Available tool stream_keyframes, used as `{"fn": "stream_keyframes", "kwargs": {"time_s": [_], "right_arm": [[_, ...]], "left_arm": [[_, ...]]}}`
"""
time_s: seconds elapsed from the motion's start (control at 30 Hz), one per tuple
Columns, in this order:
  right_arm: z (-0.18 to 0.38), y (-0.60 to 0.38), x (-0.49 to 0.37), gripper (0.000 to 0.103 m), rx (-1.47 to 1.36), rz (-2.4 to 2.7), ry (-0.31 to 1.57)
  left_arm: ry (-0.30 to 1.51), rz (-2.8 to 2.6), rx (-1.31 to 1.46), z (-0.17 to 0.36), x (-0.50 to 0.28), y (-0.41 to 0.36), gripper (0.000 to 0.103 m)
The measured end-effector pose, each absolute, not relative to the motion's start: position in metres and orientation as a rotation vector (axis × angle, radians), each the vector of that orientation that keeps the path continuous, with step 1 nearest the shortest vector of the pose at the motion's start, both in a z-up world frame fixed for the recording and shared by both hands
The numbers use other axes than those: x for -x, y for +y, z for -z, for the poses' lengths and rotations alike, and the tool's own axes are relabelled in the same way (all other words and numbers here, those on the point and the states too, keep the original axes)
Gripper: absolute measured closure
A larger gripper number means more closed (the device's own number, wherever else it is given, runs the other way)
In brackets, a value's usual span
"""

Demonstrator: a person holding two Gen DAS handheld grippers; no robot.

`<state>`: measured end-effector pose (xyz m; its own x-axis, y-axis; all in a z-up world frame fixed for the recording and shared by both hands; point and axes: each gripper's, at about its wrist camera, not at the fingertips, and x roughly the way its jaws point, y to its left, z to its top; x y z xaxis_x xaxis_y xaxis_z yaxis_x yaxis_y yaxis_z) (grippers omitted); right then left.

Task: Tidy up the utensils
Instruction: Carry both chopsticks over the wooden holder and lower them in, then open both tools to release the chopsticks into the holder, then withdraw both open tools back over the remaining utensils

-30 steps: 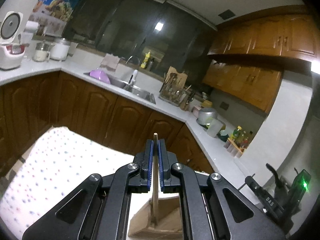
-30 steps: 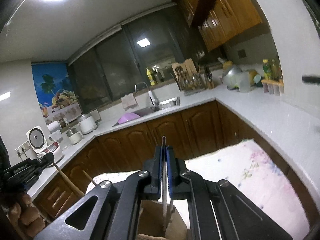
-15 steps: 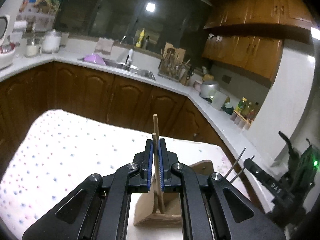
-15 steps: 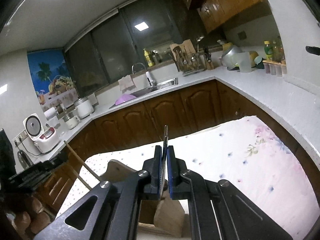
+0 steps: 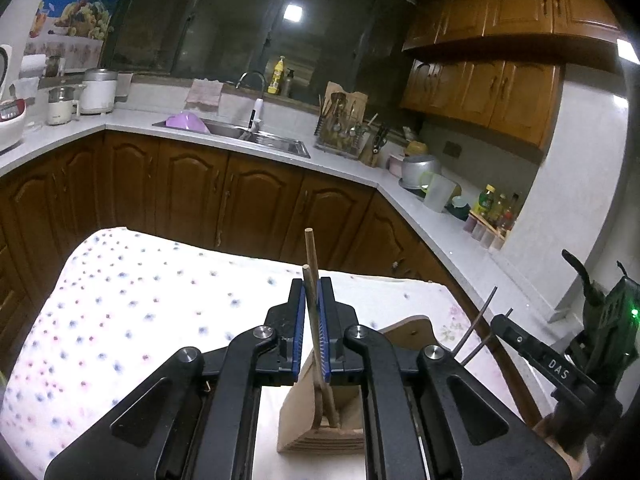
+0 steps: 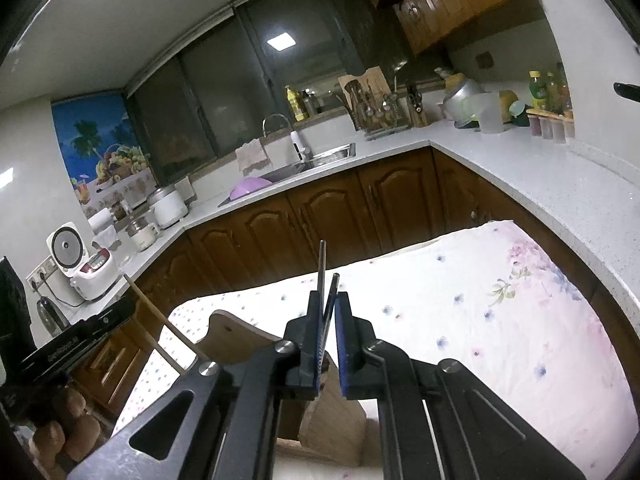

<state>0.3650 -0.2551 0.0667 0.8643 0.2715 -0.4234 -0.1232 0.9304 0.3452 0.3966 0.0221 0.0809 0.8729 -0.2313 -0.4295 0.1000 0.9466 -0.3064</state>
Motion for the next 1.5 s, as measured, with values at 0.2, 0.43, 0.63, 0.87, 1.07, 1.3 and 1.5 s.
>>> {"fn": "stream_keyframes", "kwargs": {"time_s": [0.2,0.43,0.63,0.87,1.07,1.3,1.5], "right_arm": [[-0.067,-0.255,-0.365,0.092,-0.325,-0.217,0.493],[-0.068,-0.263,-0.358,0.051,-0.362,-0.237,0.489],[-0.071,-0.268,-0.344,0.044,-0.391,-0.262,0.486],[-0.072,-0.273,-0.308,0.027,-0.397,-0.288,0.469],[-0.069,-0.274,-0.272,0.023,-0.377,-0.304,0.485],[-0.060,-0.271,-0.225,0.016,-0.323,-0.309,0.517],[-0.052,-0.265,-0.184,0.003,-0.258,-0.290,0.515]], "left_arm": [[0.493,0.178,0.286,-0.079,-0.397,0.023,0.095],[0.503,0.177,0.299,-0.075,-0.390,0.029,0.064],[0.507,0.162,0.298,-0.073,-0.373,0.031,0.034],[0.561,0.131,0.290,-0.063,-0.342,0.041,0.022],[0.595,0.137,0.269,-0.054,-0.300,0.044,0.022],[0.625,0.141,0.230,-0.044,-0.249,0.044,0.022],[0.663,0.155,0.214,-0.029,-0.213,0.043,0.022]]}}
